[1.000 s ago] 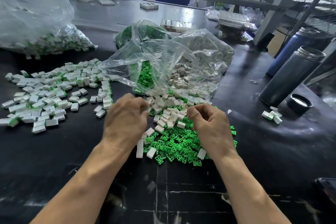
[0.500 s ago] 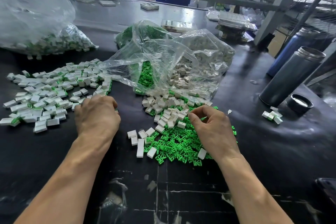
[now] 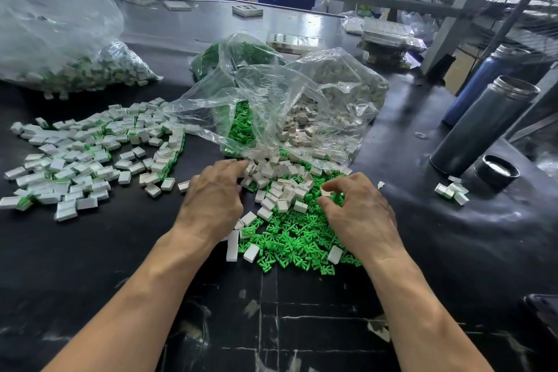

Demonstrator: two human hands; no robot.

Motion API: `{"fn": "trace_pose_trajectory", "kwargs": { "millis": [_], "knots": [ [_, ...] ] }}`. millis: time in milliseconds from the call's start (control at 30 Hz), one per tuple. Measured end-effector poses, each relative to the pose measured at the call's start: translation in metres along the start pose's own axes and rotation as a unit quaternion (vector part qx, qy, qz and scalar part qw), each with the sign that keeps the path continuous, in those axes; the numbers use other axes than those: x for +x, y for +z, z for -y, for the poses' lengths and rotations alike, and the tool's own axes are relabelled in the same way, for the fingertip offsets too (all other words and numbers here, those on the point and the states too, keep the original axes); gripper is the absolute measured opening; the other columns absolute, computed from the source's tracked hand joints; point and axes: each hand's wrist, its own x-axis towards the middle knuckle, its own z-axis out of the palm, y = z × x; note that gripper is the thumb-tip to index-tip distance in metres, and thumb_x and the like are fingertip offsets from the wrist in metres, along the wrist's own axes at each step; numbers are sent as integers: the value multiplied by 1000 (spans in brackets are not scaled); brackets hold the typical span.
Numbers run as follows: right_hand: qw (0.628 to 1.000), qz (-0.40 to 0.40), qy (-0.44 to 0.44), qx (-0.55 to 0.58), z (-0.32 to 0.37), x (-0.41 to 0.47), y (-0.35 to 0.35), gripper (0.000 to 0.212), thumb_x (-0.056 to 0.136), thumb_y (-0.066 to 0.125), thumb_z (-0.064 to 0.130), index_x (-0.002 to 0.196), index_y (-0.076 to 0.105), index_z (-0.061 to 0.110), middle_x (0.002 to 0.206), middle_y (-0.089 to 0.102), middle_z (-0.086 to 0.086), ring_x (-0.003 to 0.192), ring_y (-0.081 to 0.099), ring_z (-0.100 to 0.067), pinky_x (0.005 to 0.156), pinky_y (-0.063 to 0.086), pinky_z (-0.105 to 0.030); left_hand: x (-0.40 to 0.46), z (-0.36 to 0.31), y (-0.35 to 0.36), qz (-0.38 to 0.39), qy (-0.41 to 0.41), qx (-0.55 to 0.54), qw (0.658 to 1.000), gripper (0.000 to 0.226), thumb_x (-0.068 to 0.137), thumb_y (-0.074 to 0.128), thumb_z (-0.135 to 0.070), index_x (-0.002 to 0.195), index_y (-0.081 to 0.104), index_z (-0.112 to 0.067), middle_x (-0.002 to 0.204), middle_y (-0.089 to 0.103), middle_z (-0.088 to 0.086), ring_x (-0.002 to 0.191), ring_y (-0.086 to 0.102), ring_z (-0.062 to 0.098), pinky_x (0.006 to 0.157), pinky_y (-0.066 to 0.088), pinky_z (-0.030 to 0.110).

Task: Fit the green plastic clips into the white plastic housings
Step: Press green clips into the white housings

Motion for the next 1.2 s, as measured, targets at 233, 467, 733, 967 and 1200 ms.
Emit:
{"fn": "trace_pose_trajectory", "kwargs": {
  "millis": [233,467,733,967,1200],
  "knots": [
    [1000,9,-23,-11,5,0,8,14,98,67,42,111,71,36,115,56,11,103,50,-10,89,37,-29,-1,-3,1,-50,-4,-45,998,22,94,69,-14,114,72,-23,106,67,-3,103,64,20,96,50,42],
    [999,-1,-35,8,8,-1,12,4,97,69,37,96,69,32,103,56,13,96,53,-10,85,35,-28,-6,-8,-5,-32,-39,-93,994,8,93,74,-23,99,73,-28,94,70,-14,87,65,6,84,54,28],
    [964,-49,-39,258,9,-7,10,6,99,68,26,95,68,31,81,73,9,69,64,-8,69,53,-30,-10,-18,-10,-18,-49,-206,977,8,91,77,-25,92,72,-31,80,71,-17,73,66,-8,61,48,6],
    [919,0,-34,394,7,-8,12,10,98,69,15,97,71,25,83,77,4,64,65,-8,55,48,-17,-15,-32,-8,31,-62,-371,926,14,89,78,-15,93,74,-28,86,77,-9,81,72,5,69,55,14],
    [869,24,-40,493,10,-8,13,10,100,64,5,100,72,11,80,75,-9,56,61,-14,44,46,-27,-21,-39,-7,73,-64,-454,886,13,90,77,-14,99,76,-23,91,77,-1,81,70,10,71,58,29]
  ]
}}
